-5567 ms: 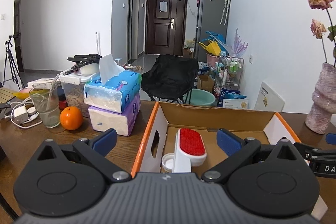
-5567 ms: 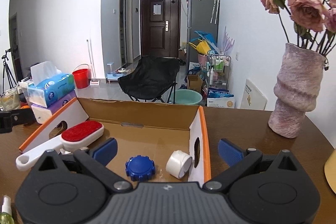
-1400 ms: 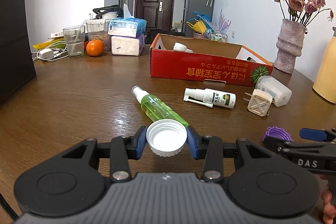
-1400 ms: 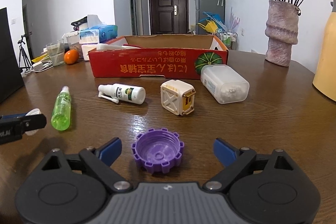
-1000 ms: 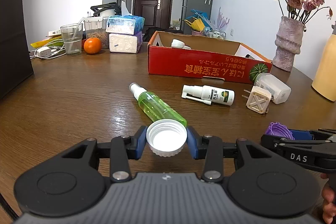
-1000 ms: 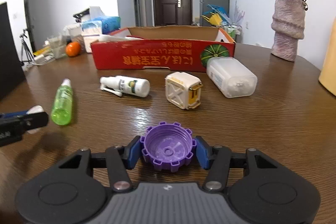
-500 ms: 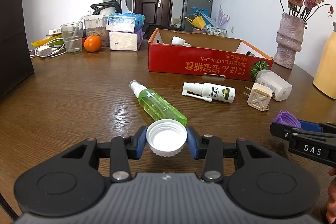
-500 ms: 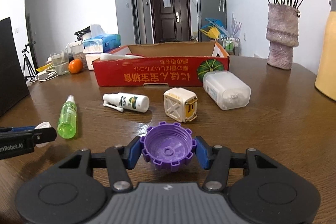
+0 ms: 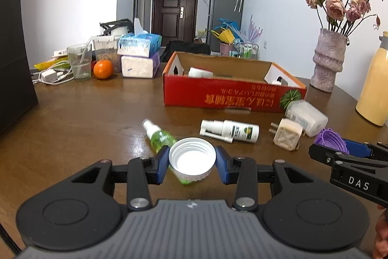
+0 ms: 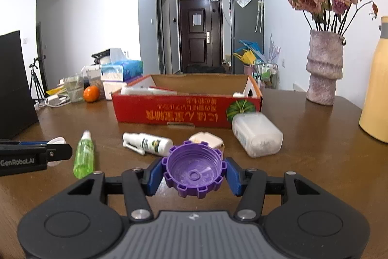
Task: Organize rigid objects
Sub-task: 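Carry the white cap with the left gripper while the right gripper carries the purple cap toward the box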
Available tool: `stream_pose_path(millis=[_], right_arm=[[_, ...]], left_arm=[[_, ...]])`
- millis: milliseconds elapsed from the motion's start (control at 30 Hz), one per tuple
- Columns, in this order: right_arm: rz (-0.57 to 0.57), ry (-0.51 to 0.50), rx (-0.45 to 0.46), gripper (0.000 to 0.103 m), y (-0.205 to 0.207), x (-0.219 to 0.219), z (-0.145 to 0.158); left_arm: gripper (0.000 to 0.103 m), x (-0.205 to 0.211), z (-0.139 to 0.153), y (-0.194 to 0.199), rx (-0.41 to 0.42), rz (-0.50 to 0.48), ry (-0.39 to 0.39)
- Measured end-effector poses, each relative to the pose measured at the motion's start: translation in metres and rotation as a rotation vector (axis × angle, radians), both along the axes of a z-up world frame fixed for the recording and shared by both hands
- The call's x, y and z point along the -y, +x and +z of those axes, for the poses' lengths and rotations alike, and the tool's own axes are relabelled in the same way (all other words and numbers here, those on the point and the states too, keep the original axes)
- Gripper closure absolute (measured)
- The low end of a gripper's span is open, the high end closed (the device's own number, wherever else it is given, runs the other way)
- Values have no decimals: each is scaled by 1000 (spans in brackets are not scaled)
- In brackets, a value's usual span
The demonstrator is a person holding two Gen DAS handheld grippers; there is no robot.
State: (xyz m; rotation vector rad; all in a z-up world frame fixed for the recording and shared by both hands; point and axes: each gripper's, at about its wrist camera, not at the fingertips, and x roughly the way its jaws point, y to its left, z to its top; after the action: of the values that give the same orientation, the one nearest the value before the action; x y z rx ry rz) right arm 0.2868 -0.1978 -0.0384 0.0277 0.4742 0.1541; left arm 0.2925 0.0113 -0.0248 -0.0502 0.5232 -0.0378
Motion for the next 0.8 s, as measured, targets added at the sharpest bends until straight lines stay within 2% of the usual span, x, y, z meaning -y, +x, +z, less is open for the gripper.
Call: stream_pose_path(millis=[367, 800], right_arm=[[-9, 12, 70, 50, 16, 1, 28], [3, 55, 98, 50, 44, 1, 42]], left_arm=[[62, 13, 27, 23, 47, -11, -9], [62, 31, 52, 60, 81, -4, -19]])
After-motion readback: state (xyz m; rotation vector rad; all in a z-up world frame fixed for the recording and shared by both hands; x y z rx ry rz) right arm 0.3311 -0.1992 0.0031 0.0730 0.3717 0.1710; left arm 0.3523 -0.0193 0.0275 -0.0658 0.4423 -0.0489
